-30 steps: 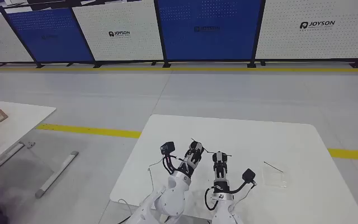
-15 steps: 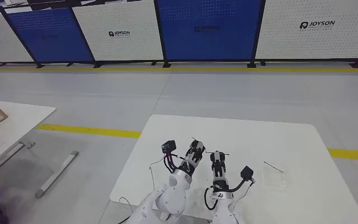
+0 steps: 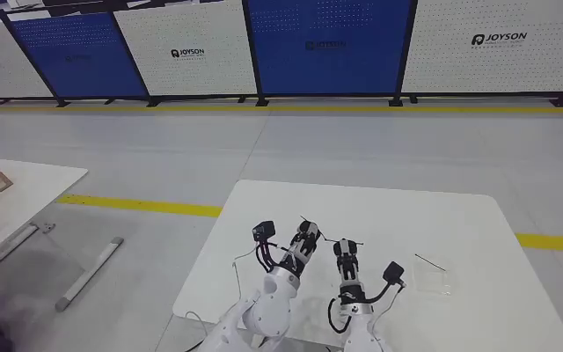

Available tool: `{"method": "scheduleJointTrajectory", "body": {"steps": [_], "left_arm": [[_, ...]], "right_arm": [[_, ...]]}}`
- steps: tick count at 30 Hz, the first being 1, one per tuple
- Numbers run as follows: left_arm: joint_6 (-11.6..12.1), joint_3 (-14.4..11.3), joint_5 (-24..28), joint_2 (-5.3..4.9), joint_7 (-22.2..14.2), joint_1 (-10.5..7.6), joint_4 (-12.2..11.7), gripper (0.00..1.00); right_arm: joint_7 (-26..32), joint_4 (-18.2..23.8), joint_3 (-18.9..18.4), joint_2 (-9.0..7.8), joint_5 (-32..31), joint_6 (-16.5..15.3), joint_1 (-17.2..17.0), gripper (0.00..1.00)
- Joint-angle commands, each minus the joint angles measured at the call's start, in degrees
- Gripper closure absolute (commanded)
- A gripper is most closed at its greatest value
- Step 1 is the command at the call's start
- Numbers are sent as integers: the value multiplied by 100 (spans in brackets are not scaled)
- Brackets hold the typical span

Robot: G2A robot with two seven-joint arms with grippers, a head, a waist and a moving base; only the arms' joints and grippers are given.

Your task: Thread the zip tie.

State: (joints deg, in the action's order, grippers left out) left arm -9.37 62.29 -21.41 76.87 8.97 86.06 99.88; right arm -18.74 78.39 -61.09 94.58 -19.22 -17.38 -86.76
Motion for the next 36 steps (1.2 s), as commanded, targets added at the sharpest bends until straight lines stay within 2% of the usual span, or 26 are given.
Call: {"method": "scheduleJointTrajectory", "body": {"steps": [1, 11, 15, 19, 27, 28, 29, 31, 36], "left_arm": [[10, -4, -14, 1, -1, 4, 1, 100], [10, -4, -14, 1, -1, 4, 1, 100], [185, 14, 115, 4, -62, 17, 37, 100], [253, 49, 133, -3, -103, 60, 76, 100], [232, 75, 73, -8, -158, 79, 73, 100], [227, 68, 38, -8, -165, 77, 72, 91], [222, 57, 22, -8, -181, 80, 68, 91], [214, 51, 8, -8, -195, 80, 70, 84], [201, 52, -8, -6, -220, 81, 77, 82]], "right_arm": [[40, 16, -4, -4, 0, 16, 0, 100], [40, 16, -4, -4, 0, 16, 0, 100], [390, 98, -78, -27, 306, -45, 9, 100], [517, 99, -119, -43, 421, -86, 20, 100], [375, 37, -109, -50, 370, -114, 48, 100], [347, 37, -100, -48, 371, -116, 47, 100], [328, 34, -92, -46, 382, -112, 50, 100], [301, 29, -86, -45, 384, -101, 56, 100], [179, 18, -43, -38, 332, -52, 71, 100]]}}
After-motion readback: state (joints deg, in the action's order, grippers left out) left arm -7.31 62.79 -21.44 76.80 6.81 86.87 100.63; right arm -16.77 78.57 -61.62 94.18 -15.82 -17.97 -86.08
